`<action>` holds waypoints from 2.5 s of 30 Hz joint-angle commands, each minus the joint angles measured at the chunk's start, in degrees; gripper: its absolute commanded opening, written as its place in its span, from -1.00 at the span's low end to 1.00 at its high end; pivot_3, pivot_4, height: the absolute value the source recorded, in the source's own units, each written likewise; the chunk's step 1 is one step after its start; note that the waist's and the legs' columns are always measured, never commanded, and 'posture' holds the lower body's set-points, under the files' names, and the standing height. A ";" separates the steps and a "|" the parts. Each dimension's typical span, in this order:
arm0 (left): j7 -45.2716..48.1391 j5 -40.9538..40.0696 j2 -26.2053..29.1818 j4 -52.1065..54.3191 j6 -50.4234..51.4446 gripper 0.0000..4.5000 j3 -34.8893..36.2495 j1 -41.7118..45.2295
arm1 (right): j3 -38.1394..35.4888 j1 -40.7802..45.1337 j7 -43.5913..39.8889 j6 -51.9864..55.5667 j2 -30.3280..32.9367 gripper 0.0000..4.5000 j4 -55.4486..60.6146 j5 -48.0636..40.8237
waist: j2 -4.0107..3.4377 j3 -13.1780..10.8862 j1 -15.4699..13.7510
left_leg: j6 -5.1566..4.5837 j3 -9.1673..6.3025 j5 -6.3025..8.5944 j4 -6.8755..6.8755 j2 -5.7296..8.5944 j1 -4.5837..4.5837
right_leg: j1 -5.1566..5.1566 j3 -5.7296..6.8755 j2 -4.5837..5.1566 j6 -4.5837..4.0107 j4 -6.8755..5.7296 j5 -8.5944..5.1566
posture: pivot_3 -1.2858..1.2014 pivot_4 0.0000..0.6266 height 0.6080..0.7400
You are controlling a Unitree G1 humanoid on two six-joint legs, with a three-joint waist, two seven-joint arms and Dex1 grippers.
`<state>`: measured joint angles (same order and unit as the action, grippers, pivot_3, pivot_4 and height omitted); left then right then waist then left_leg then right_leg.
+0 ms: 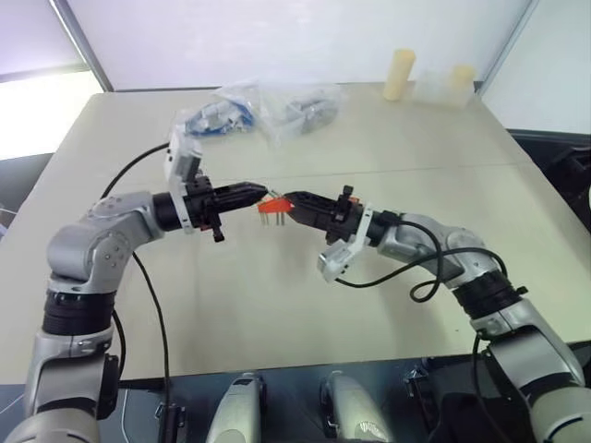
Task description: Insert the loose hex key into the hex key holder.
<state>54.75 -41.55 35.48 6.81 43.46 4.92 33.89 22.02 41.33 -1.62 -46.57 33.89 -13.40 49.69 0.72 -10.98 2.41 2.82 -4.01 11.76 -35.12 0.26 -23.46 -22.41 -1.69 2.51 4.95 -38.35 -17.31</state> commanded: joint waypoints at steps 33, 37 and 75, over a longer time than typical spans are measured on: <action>-1.22 0.27 -1.67 1.51 2.40 0.35 -2.00 0.55 | -1.28 -1.31 -2.95 2.57 -0.93 -0.54 3.83 -4.42 | 0.00 0.00 -0.03 | 0.00 0.00 0.00 0.00 0.00 0.00 | 0.00 0.00 0.00 0.00 0.00 0.00 | 0.03 -0.52 1.00; -1.00 0.56 -1.84 1.52 2.20 0.35 -2.05 0.39 | -1.35 -1.52 -3.16 2.63 -0.89 -0.54 4.08 -4.61 | 0.00 0.00 -0.02 | 0.00 0.00 0.00 -0.01 0.00 0.00 | 0.00 0.00 0.00 0.00 0.00 0.00 | 0.03 -0.52 1.00; -1.79 1.33 -2.61 2.22 0.95 -1.00 -2.23 -1.50 | -1.79 -2.62 -5.70 3.50 -1.03 -0.32 5.06 -6.95 | 0.00 0.00 -0.04 | 0.00 -0.01 0.00 -0.01 0.00 0.00 | 0.01 0.00 0.00 0.00 -0.01 0.00 | 0.03 -0.52 1.00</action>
<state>52.95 -39.71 32.87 7.63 45.35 1.18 32.27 21.94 38.60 -7.68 -43.34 33.05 -10.35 44.57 0.72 -10.98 2.37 2.82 -4.02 11.76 -35.13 0.26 -23.46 -22.40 -1.69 2.51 4.95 -38.36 -17.30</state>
